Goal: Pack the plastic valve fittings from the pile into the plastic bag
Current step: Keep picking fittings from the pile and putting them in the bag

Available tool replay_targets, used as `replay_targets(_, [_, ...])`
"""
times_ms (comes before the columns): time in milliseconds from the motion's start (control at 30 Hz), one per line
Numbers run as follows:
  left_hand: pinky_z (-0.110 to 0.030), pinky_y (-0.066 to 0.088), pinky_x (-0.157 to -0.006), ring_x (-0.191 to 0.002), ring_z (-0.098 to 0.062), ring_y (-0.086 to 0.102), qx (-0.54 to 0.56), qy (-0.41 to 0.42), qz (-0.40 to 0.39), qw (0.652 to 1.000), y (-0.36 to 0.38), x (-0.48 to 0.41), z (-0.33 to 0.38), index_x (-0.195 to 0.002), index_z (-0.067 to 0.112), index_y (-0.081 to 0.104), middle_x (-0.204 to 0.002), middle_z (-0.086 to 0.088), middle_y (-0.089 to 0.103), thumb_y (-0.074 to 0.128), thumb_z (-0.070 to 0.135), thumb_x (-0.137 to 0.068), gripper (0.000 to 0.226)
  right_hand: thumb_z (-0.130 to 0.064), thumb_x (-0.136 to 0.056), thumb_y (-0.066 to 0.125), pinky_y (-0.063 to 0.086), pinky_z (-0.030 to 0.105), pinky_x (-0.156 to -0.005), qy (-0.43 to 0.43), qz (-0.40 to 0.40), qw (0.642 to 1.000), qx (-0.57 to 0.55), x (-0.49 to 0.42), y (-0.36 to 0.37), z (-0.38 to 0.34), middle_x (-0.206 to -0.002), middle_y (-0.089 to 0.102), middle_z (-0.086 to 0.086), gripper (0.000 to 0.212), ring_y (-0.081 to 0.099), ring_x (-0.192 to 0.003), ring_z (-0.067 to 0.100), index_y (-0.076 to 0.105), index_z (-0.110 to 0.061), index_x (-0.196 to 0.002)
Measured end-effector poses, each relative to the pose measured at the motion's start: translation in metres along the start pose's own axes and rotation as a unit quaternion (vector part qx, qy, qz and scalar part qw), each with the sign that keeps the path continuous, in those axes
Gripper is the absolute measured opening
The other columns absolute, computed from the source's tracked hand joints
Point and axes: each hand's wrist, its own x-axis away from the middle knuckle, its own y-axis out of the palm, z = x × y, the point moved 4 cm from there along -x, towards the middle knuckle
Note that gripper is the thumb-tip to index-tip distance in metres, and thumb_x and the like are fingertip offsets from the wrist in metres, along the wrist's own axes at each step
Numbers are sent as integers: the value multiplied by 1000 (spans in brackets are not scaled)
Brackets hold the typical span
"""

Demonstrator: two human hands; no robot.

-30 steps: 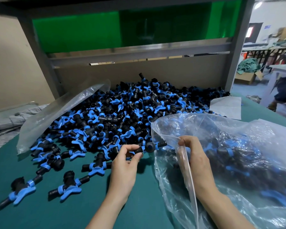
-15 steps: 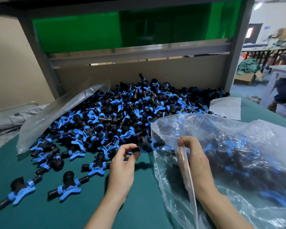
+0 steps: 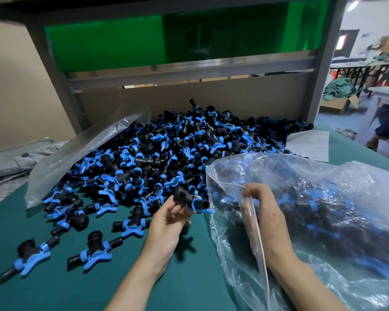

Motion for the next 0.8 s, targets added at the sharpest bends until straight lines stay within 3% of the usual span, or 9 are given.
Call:
replay_targets(100, [-15,49,-63,-70,-4,59,-3,-9,-1,1000,0,0,-2,-97,19,72,-101,2,76,56,-10,-92,34,-18,-94,56,51,42,-66,-1,2,1000,-2,0,0,0,-102,55,-22,24,57,-79,11,45,-38,-104])
replay_targets(200, [-15,49,-63,-68,-3,58,-10,-11,-4,1000,-1,-1,-2,-89,31,76,-90,8,76,57,-9,-92,44,-18,-95,56,51,42,-66,-3,2,1000,-2,0,0,0,-101,55,-21,24,57,-80,10,45,-37,-104])
replay_targets(333, [-23,51,-72,-80,-4,64,-2,-11,-5,1000,0,1,1,-94,32,74,-85,10,72,70,23,-80,18,-18,-95,56,51,40,-66,-3,0,1000,-1,0,0,0,-103,54,-21,24,57,-82,8,45,-38,-104])
replay_targets(433, [-23,53,-70,-81,-7,63,20,15,30,999,-7,1,7,-102,27,69,-88,8,71,69,27,-79,22,-19,-96,55,50,35,-66,-4,-2,1000,4,0,0,0,-104,53,-24,24,56,-82,5,44,-39,-104])
replay_targets(500, [-18,52,-71,-80,-4,63,-31,71,74,994,-14,4,18,-99,33,68,-89,9,70,70,26,-85,15,-20,-95,55,51,35,-65,-3,-4,1000,5,0,0,1,-104,53,-25,24,57,-80,6,44,-39,-104])
replay_targets(567, [-11,48,-71,-79,-3,63,-124,146,126,973,-20,10,32,-98,37,66,-93,8,68,67,26,-91,13,-18,-95,56,50,35,-65,-3,-5,1000,5,0,0,1,-104,53,-25,26,57,-79,7,44,-39,-104])
replay_targets(667, [-7,41,-77,-89,-5,59,-295,261,155,906,-21,20,47,-102,34,62,-100,13,57,60,32,-92,10,-17,-95,56,49,29,-65,-1,-6,1000,3,0,0,1,-104,53,-27,27,56,-81,4,44,-40,-104])
replay_targets(800, [-18,47,-75,-96,2,55,-394,310,148,852,-17,24,47,-112,23,62,-105,16,51,60,32,-96,18,-17,-94,56,49,28,-66,0,-7,1000,1,0,0,1,-106,53,-27,28,56,-83,2,44,-40,-104])
